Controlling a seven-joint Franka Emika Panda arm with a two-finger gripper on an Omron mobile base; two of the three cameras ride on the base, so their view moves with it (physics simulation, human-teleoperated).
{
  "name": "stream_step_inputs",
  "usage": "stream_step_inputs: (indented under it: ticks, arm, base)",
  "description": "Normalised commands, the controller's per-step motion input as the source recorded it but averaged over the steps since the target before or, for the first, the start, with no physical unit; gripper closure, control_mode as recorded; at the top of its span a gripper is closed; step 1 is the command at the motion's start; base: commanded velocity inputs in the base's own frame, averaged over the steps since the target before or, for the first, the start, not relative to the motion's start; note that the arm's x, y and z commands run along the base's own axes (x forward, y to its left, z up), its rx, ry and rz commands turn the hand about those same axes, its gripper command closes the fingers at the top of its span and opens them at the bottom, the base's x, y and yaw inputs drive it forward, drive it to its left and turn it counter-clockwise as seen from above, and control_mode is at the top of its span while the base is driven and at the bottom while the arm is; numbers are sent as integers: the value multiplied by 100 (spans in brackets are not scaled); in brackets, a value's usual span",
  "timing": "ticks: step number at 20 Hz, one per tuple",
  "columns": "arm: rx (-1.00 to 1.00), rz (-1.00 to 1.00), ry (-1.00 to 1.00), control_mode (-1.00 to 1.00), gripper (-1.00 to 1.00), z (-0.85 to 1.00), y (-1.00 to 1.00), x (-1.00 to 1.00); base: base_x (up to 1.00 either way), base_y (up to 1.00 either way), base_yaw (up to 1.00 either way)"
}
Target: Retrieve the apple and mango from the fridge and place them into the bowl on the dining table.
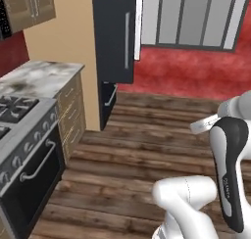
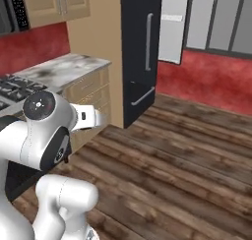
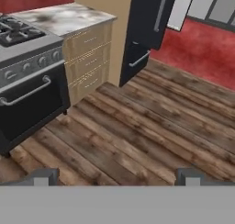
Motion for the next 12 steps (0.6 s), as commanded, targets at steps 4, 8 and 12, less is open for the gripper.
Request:
stream_step_inputs:
  ticks: [4, 8, 12]
  arm:
    - [0, 0, 0, 100, -100, 0, 0, 0]
    - [0, 0, 0, 100, -100, 0, 0, 0]
    - [0, 0, 0, 100, -100, 0, 0, 0]
  base:
    - [100, -69, 0]
    - [100, -81, 0]
    - [100, -94, 0]
